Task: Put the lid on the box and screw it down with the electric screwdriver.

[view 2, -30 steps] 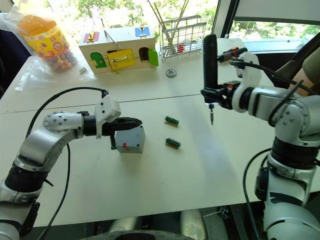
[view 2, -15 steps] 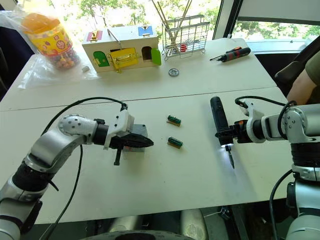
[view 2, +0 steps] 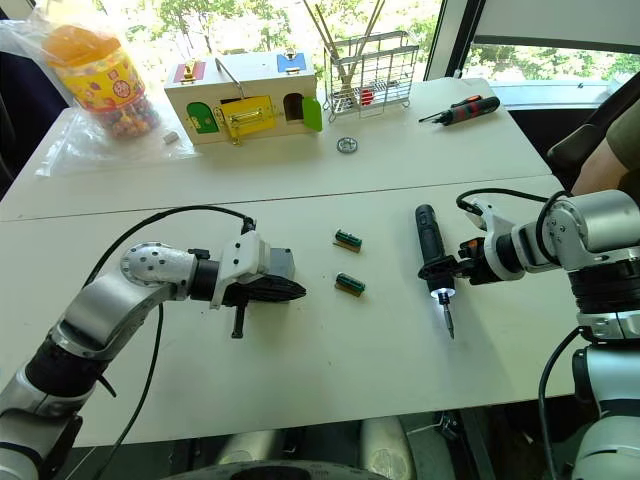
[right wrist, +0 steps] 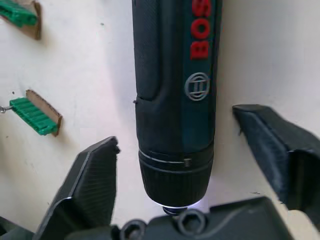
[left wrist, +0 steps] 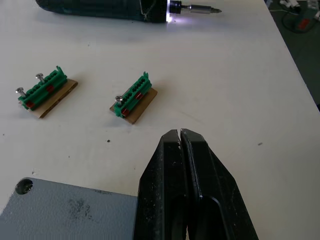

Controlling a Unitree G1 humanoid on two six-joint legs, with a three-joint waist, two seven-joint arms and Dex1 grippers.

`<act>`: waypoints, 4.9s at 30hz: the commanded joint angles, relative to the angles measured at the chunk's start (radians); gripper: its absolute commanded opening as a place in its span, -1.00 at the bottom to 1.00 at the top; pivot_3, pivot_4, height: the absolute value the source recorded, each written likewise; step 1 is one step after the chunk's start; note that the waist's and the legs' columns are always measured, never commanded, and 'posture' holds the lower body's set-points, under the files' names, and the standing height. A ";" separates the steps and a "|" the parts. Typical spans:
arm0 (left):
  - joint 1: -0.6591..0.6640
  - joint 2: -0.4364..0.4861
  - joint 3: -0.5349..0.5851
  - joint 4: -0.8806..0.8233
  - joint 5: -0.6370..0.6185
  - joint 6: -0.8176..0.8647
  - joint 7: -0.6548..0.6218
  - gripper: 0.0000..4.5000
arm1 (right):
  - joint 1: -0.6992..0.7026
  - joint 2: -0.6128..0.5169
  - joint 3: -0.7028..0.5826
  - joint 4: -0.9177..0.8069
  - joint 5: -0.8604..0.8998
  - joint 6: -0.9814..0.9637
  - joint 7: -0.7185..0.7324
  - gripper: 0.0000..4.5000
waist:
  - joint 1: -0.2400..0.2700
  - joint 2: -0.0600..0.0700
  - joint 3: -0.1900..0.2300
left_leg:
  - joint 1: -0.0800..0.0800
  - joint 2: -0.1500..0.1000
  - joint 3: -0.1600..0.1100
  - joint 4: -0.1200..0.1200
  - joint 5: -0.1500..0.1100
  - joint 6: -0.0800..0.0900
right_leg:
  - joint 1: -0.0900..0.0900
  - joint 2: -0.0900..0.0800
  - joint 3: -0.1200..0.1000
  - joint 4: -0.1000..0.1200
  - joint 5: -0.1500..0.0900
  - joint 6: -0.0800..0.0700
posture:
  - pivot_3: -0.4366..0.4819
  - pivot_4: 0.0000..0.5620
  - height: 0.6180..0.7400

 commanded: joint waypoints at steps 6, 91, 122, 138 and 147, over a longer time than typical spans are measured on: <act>-0.033 0.044 0.068 0.080 0.028 -0.056 -0.017 -1.00 | 0.005 -0.007 -0.007 -0.044 -0.060 -0.043 0.004 0.99 | 0.000 0.000 0.000 | 0.000 0.000 0.000 0.000 0.000 0.000 | 0.000 0.000 0.000 0.000 0.000 0.000 | -0.05 -0.47 1.00; 0.227 0.136 0.245 0.185 0.023 0.048 0.020 -1.00 | 0.211 0.557 0.394 -0.434 -0.433 -0.847 0.210 0.99 | -0.027 0.001 0.001 | -0.001 0.000 -0.005 -0.003 0.001 -0.003 | -0.005 0.000 -0.003 0.004 0.000 0.000 | -0.05 -0.47 1.00; 0.072 0.279 0.355 0.101 -0.140 0.135 -0.141 -1.00 | 0.413 0.387 -0.113 -0.760 -0.266 -0.801 0.109 0.99 | 0.003 0.001 0.002 | -0.001 -0.001 -0.006 -0.002 0.001 -0.003 | -0.003 0.000 -0.003 0.004 0.000 0.000 | -0.05 -0.47 1.00; 0.016 0.133 0.188 -0.074 -0.148 0.176 -0.004 -1.00 | 0.540 0.397 -0.017 -0.611 -0.347 -0.900 0.042 0.36 | -0.003 0.001 0.001 | 0.000 0.000 -0.005 -0.002 0.001 -0.003 | -0.003 0.001 -0.003 0.004 0.000 0.000 | -0.05 -0.47 1.00; 0.056 0.167 0.180 -0.070 -0.121 0.138 -0.010 -1.00 | 0.554 0.415 0.018 -0.543 -0.390 -0.960 0.024 0.36 | -0.002 0.001 0.001 | 0.000 -0.001 -0.005 -0.001 0.001 -0.003 | -0.002 0.000 -0.003 0.003 0.000 0.000 | -0.05 -0.47 1.00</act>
